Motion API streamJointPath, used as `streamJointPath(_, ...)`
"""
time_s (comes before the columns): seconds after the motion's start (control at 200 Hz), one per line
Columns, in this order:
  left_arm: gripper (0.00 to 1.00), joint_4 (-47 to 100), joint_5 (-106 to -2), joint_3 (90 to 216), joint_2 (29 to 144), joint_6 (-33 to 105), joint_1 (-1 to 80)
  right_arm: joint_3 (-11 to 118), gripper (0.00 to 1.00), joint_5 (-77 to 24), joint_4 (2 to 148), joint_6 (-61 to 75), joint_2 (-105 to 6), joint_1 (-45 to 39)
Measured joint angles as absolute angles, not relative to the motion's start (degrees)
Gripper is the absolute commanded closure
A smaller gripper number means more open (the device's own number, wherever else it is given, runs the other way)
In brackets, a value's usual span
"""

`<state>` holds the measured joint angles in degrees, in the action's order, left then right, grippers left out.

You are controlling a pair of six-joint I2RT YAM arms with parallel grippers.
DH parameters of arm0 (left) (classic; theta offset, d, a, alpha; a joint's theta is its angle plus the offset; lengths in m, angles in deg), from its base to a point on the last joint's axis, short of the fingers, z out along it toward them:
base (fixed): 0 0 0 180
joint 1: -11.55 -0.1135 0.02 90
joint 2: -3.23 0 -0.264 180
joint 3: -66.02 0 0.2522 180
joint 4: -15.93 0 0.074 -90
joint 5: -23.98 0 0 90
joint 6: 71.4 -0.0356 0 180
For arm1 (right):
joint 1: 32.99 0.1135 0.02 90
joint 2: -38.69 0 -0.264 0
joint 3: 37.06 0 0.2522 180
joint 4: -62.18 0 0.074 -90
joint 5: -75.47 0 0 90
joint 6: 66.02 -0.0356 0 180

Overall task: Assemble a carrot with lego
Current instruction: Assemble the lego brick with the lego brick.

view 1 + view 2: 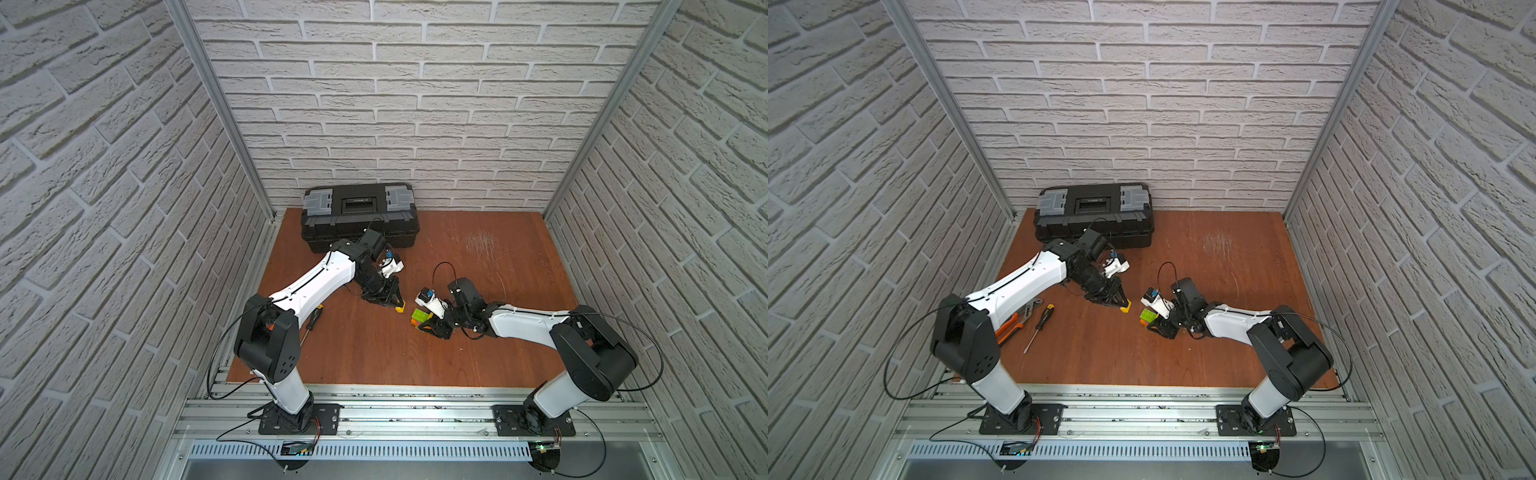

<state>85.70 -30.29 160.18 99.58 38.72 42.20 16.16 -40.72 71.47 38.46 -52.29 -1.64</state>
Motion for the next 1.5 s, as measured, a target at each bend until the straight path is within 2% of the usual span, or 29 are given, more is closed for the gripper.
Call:
streamJointPath(0.355,1.00,85.3,-29.7,162.0,103.2,37.2,42.7,15.5,0.80,-40.0,69.6,37.7,-52.3,-1.6)
streamJointPath(0.88,1.00,81.6,-28.5,162.0,106.0,37.7,44.3,15.5,0.89,-39.7,69.3,37.8,-52.4,-1.3)
streamJointPath(1.495,1.00,82.0,-28.4,164.9,109.5,37.5,45.7,15.2,0.92,-38.8,68.2,38.3,-52.6,0.2)
